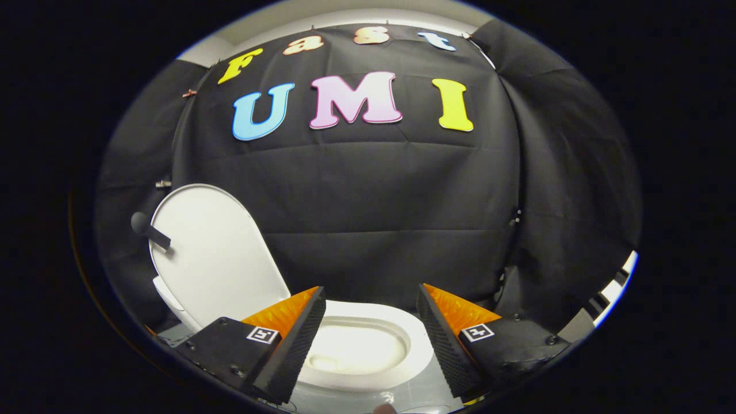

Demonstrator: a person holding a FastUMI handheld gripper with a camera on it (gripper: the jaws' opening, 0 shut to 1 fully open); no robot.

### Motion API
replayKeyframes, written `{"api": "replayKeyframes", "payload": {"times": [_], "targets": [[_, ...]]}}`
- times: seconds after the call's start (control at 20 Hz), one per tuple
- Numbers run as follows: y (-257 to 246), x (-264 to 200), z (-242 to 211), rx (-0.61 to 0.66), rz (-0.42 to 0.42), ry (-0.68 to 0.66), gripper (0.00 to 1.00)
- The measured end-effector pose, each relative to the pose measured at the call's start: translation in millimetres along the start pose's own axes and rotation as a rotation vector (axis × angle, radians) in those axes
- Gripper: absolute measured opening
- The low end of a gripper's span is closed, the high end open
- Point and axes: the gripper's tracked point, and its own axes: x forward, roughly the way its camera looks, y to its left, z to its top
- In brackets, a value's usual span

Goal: Open the toilet lid.

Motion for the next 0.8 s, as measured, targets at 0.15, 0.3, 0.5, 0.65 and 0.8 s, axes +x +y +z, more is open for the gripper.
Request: {"api": "replayKeyframes", "payload": {"times": [0.15,0.3,0.5,0.65,0.8], "targets": [[-25,0,12,0.029,-0.026,-0.079,0.99],[-42,1,18,0.042,-0.048,-0.121,0.99],[-51,3,5,0.041,-0.053,-0.088,0.99],[-51,2,9,0.047,-0.049,-0.099,0.99],[-48,3,9,0.029,-0.05,-0.107,0.99]]}}
